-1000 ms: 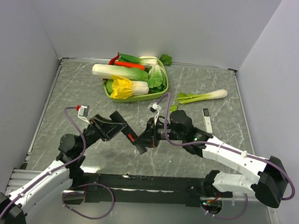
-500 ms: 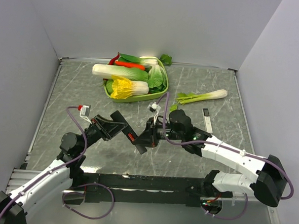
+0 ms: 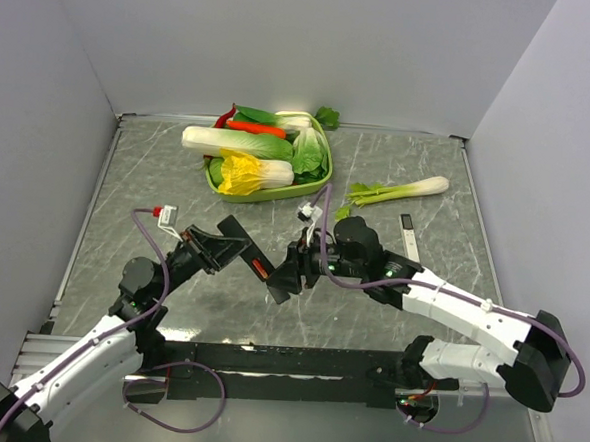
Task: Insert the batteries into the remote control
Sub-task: Load the battery into the remote control.
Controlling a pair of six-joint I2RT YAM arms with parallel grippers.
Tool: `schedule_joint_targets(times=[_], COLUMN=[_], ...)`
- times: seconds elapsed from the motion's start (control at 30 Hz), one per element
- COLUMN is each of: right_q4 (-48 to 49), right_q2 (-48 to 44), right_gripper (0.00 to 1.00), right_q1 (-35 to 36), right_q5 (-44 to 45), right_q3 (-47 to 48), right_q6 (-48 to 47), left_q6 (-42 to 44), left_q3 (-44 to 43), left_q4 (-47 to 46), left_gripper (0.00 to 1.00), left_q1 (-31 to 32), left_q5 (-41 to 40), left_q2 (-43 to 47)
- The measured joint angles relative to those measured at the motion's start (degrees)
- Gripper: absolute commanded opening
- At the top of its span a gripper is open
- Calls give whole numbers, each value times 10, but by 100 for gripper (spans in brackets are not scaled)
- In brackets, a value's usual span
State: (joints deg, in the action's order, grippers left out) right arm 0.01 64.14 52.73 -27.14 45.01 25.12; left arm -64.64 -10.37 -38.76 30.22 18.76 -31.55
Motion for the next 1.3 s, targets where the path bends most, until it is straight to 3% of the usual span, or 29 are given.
schedule_joint_targets(times=[0.27,0.47,0.83,1.3], right_q4=[-104,-163,-268,-304], right_q2=[-25,20,162,212], right_gripper=[56,55,56,50], right_q1=[98,140,149,150], right_q5=[194,289,321,324], right_q3=[98,196,304,337], right_q6=[-94,-137,-151,-156], left_q6=[-5,-11,-29,-40], left_q3=[-19,-33,-55,-56], left_q4=[102,157,191,201], left_gripper=[1,1,1,1], left_q1=[0,2,3,3], left_q5=[-66,-91,-101,-101], left_q2=[1,-13,-28,-29])
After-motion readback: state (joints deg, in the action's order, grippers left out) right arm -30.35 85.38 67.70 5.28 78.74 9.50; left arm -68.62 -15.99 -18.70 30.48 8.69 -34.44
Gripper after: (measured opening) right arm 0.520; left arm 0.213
